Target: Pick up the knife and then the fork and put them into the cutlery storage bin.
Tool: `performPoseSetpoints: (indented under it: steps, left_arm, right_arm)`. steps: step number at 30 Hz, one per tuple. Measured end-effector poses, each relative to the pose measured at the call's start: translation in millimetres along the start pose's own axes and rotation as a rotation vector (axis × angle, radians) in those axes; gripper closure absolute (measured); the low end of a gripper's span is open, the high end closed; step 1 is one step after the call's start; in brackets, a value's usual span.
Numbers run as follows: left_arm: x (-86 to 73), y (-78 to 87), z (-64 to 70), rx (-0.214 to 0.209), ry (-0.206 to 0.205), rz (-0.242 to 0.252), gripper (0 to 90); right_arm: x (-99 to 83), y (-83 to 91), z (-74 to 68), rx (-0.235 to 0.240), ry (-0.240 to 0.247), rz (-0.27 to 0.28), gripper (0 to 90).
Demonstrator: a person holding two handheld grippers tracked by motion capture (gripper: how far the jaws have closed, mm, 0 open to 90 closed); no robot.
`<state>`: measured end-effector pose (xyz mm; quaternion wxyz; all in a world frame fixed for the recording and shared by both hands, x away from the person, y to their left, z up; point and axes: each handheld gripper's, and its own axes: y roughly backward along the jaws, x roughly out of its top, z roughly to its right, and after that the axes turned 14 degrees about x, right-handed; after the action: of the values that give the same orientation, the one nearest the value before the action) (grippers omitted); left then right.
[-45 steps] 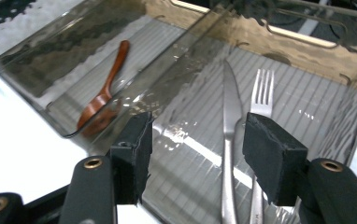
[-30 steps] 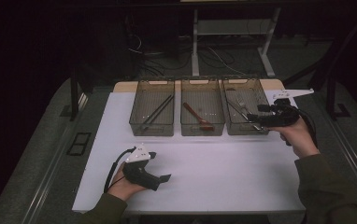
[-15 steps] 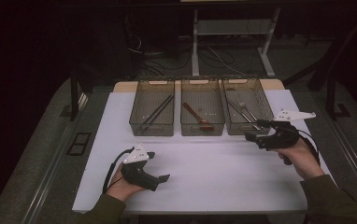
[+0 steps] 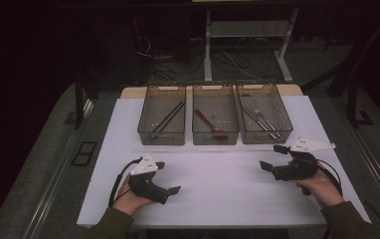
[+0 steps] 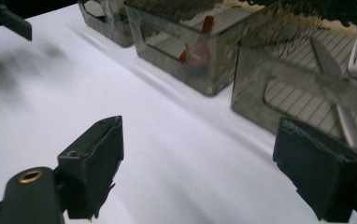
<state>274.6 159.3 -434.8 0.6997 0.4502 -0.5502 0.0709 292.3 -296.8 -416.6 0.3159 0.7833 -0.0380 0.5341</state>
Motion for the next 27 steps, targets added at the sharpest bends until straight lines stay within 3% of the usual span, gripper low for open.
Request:
performPoseSetpoints:
  steps: [4, 16, 27]
  left_arm:
    - [0.0, 0.1, 0.0, 0.0, 0.001, 0.001, 0.0]
    - [-0.4, 0.6, 0.3, -0.002, 0.003, 0.001, 0.0]
    - [-0.6, 0.7, 0.2, -0.008, -0.005, -0.002, 0.0]
  right_arm:
    - [-12.0, 2.4, -4.8, 0.01, -0.005, 0.005, 15.6]
    - [-35.3, 6.7, -11.2, -0.021, -0.035, -0.004, 14.2]
    - [-40.6, 7.3, -11.8, -0.032, -0.017, -0.03, 13.3]
